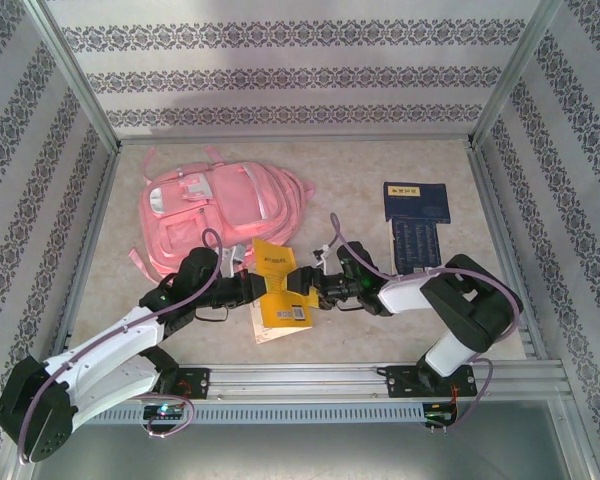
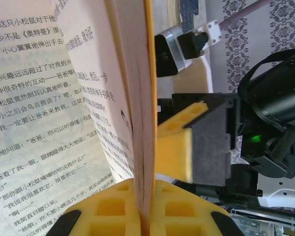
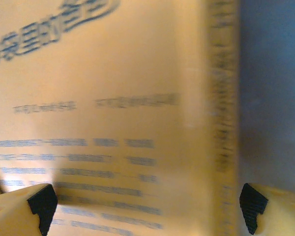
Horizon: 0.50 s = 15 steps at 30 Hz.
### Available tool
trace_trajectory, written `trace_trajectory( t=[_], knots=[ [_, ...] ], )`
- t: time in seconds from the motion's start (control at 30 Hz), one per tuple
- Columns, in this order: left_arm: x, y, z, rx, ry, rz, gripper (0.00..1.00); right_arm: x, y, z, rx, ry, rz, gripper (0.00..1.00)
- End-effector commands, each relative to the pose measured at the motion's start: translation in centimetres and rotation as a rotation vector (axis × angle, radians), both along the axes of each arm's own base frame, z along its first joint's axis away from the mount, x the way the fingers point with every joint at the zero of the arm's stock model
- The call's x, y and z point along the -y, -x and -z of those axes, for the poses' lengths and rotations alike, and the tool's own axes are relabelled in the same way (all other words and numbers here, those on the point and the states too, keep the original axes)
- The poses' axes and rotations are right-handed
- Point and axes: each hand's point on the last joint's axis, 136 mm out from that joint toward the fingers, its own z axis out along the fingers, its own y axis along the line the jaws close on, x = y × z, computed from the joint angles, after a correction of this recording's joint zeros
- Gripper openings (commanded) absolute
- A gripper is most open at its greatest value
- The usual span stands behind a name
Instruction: Pack books, pencil case, and school supplies into a backpack
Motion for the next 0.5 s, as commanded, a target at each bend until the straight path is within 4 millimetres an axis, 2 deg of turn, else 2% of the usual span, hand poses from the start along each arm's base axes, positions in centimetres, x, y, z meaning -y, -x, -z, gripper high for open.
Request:
trace_trajectory(
  t=[0.0,0.17,0.47],
  knots=[
    [0.7,-0.2,-1.4,0.083,0.047,0.028,0.0,-1.8,0.8,-3.1,0.055,-0.14,-0.057,0.93],
    [-0.1,0.2,1.3,0.054,-0.025,0.016,0.0,-1.8,0.5,-3.2,0.056,-0.135,-0.035,0.8],
    [-1.1,0.5,3.2,0.039,-0.105,0.01,0.01,-1.6,0.1,-1.6,0.03,-0.097,0.001,0.39]
  ],
)
